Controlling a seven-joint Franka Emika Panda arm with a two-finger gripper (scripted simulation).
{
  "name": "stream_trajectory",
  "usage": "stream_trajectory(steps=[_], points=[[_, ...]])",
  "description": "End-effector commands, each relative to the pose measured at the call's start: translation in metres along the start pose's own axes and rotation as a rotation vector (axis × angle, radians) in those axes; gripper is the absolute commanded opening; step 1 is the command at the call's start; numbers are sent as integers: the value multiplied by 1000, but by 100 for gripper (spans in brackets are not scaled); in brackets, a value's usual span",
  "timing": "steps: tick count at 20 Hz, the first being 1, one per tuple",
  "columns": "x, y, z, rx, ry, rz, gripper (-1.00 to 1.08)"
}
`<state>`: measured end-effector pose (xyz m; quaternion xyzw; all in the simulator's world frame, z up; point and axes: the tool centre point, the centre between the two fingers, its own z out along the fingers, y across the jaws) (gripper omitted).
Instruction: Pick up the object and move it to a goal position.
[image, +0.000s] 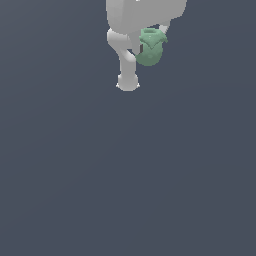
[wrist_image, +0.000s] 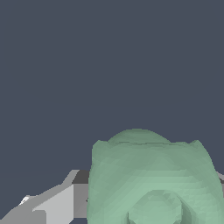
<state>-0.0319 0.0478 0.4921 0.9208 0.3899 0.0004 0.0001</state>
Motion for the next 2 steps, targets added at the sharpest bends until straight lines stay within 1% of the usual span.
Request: stream_trajectory(steps=[1, 2], points=[[0, 0, 0, 0, -1, 0, -100], [0, 0, 0, 0, -1, 0, -100]])
